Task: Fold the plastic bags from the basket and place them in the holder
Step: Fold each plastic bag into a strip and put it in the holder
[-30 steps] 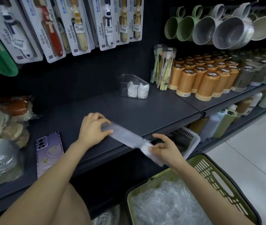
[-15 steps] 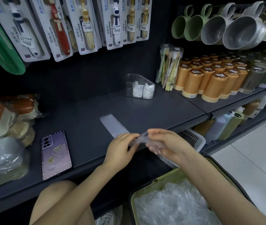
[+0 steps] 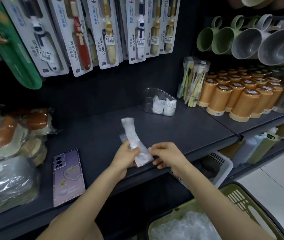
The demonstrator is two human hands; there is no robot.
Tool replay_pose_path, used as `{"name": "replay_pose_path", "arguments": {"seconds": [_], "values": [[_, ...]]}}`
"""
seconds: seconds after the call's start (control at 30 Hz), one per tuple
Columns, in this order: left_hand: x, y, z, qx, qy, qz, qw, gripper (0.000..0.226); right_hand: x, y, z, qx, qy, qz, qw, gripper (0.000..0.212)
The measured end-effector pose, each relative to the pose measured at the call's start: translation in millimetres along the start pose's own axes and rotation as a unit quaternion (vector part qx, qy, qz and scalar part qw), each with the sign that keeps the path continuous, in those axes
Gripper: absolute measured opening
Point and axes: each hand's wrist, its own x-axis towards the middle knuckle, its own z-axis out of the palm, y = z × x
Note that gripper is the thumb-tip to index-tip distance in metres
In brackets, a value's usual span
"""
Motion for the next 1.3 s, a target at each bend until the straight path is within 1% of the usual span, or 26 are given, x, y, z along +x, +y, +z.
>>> {"name": "replay_pose_path", "arguments": {"seconds": [0.07,0.17,0.27,0.33,0.43,0.5,0.6,0.77,0.8,0.9,1.0,1.07,1.13,1.23,1.27,1.3], "values": [[1,-4,0,0.007,-0.004,-0.005,1.000,0.023,1,4,3,-0.019,0.008,-0.010,1.000,0.038],[3,-7,0,0.007,-0.021,-0.015,1.000,0.040,3,8,6,-0.045,0.032,-0.024,0.998,0.033],[-2,-4,1,-0.017,-0.029,-0.026,0.999,0.033,8,11,7,-0.065,0.049,-0.034,0.996,0.027],[-4,-1,1,-0.043,-0.026,-0.033,0.998,0.032,11,13,6,-0.080,0.050,-0.040,0.995,0.022],[-10,7,-5,-0.070,-0.012,-0.033,0.997,0.012,14,15,5,-0.097,0.045,-0.047,0.993,0.019],[-13,10,-11,-0.082,-0.011,-0.028,0.996,0.016,16,15,5,-0.103,0.045,-0.054,0.992,0.018],[-16,10,-16,-0.100,-0.007,-0.047,0.994,0.013,15,14,8,-0.101,0.037,-0.076,0.991,0.015],[-13,7,-17,-0.115,0.011,-0.065,0.991,0.008,16,17,12,-0.124,0.029,-0.144,0.981,0.015],[-14,7,-17,-0.119,0.012,-0.063,0.991,0.011,17,18,12,-0.138,0.026,-0.154,0.978,0.014],[-15,3,-17,-0.114,0.026,-0.046,0.992,0.031,18,19,12,-0.179,0.020,-0.166,0.969,0.014],[-20,5,-15,-0.103,0.042,-0.022,0.993,0.028,19,17,13,-0.224,0.012,-0.163,0.961,0.015],[-19,6,-17,-0.094,0.056,-0.006,0.994,0.033,19,15,14,-0.244,0.008,-0.162,0.956,0.015],[-17,8,-19,-0.090,0.069,0.002,0.994,0.033,19,15,14,-0.254,0.008,-0.166,0.953,0.016],[-14,5,-24,-0.100,0.077,-0.014,0.992,0.045,20,14,14,-0.269,0.009,-0.171,0.948,0.017],[-12,4,-26,-0.073,0.092,-0.013,0.993,0.045,20,14,14,-0.272,0.008,-0.173,0.947,0.018],[-9,2,-30,-0.021,0.117,-0.002,0.993,0.044,20,14,14,-0.274,0.006,-0.175,0.946,0.018]]}}
